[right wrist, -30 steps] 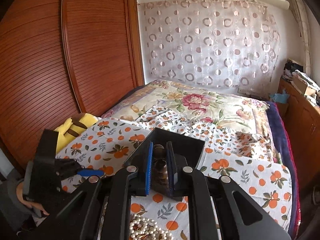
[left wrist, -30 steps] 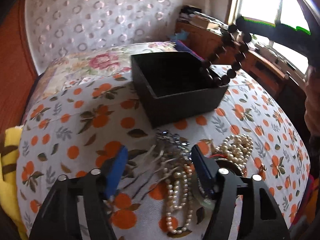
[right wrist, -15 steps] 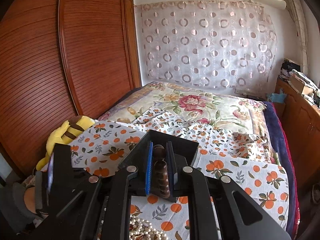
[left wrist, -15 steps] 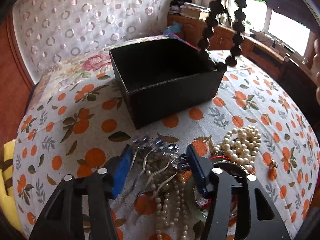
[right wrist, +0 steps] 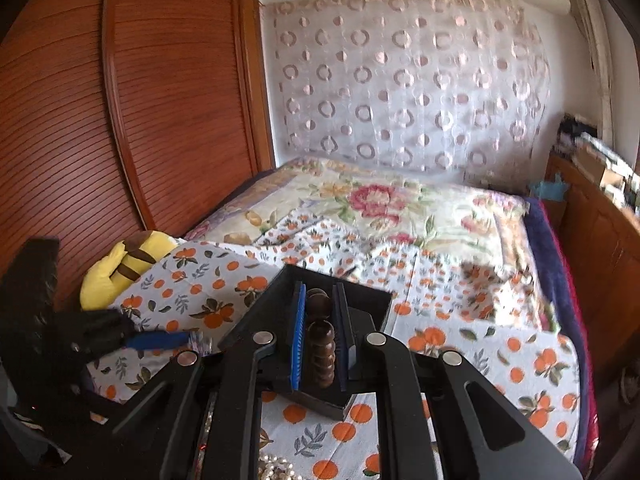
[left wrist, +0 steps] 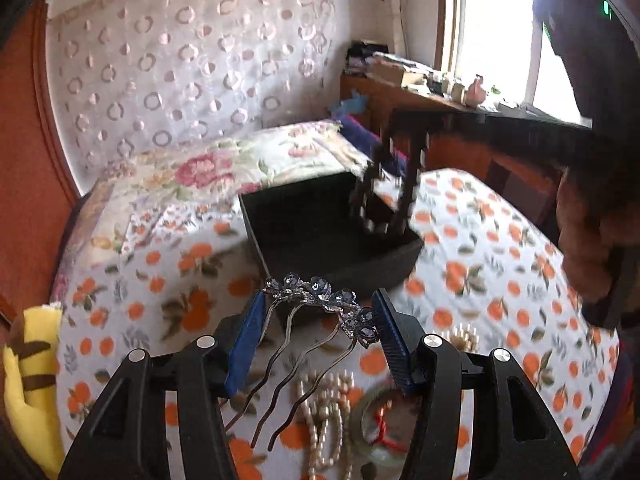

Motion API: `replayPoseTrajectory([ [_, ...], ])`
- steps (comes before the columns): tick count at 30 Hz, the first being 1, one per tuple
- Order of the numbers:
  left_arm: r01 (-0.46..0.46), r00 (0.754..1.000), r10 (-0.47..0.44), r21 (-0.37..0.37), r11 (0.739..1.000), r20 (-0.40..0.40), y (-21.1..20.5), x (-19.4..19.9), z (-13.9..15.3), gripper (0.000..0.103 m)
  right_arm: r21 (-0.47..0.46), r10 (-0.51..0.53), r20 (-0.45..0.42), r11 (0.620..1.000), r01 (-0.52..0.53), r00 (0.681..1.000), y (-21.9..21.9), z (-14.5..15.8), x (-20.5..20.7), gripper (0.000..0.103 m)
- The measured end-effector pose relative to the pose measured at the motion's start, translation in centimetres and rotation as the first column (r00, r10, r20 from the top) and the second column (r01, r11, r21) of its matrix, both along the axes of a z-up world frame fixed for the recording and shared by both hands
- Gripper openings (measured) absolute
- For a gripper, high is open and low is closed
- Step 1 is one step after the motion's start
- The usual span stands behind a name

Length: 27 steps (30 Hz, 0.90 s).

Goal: Organize jewelry
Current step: 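Grasp the silver hair pins with the left gripper and drop them into the black box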

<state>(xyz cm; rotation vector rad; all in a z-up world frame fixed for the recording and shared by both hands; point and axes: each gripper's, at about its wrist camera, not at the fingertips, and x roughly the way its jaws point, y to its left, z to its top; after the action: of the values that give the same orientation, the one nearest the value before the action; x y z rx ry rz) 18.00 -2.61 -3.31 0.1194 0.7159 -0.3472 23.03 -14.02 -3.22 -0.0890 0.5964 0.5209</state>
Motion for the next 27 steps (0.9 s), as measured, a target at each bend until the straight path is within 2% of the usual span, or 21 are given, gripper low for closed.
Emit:
replayPoseTrajectory([
  [2, -0.012, 1.0, 0.012, -0.018, 1.0, 0.007, -0.1, 0.9, 0.8, 0.053, 0.003, -0.016, -0.017, 1.0, 0.016, 1.0, -0.3, -0.3, 0.3, 0.043],
  [7, -0.029, 1.0, 0.029, -0.062, 0.998, 0.007, -1.1, 3.8, 2.5, 0.053, 0.019, -0.033, -0.014, 0.999, 0.033, 0.999, -2.2, -0.6, -0.5, 0.044],
  [15, -0.046, 0.999, 0.045, -0.036, 0.998, -0.01, -3.3, 7.0, 2.3, 0.053, 0.035, -0.051, -0.024, 0.998, 0.052, 0.998, -5.6, -2.2, -2.5, 0.044],
  [16, -0.047, 0.999, 0.046, -0.03, 0.998, -0.012, -3.6, 7.3, 2.1, 0.055, 0.039, -0.051, -0.03, 0.998, 0.053, 0.998, -5.9, -2.6, -2.8, 0.044],
  [17, -0.047, 0.999, 0.046, -0.026, 0.999, -0.014, -3.8, 7.3, 2.0, 0.065, 0.04, -0.052, -0.033, 0.998, 0.054, 0.998, -6.1, -3.0, -3.1, 0.044],
  [18, -0.047, 0.999, 0.046, -0.024, 0.999, -0.014, -3.9, 7.4, 2.0, 0.066, 0.04, -0.053, -0.035, 0.998, 0.055, 0.998, -6.2, -3.3, -3.2, 0.044],
  [23, -0.044, 0.999, 0.044, -0.013, 0.999, -0.013, -3.9, 6.4, 1.7, 0.067, 0.026, -0.055, -0.044, 0.998, 0.056, 0.998, -6.4, -5.0, -4.7, 0.044],
  [27, -0.03, 1.0, 0.03, -0.006, 1.0, -0.006, -3.3, 4.1, 1.5, 0.067, 0.047, -0.038, -0.058, 0.998, 0.041, 0.998, -6.7, -6.1, -6.4, 0.044],
])
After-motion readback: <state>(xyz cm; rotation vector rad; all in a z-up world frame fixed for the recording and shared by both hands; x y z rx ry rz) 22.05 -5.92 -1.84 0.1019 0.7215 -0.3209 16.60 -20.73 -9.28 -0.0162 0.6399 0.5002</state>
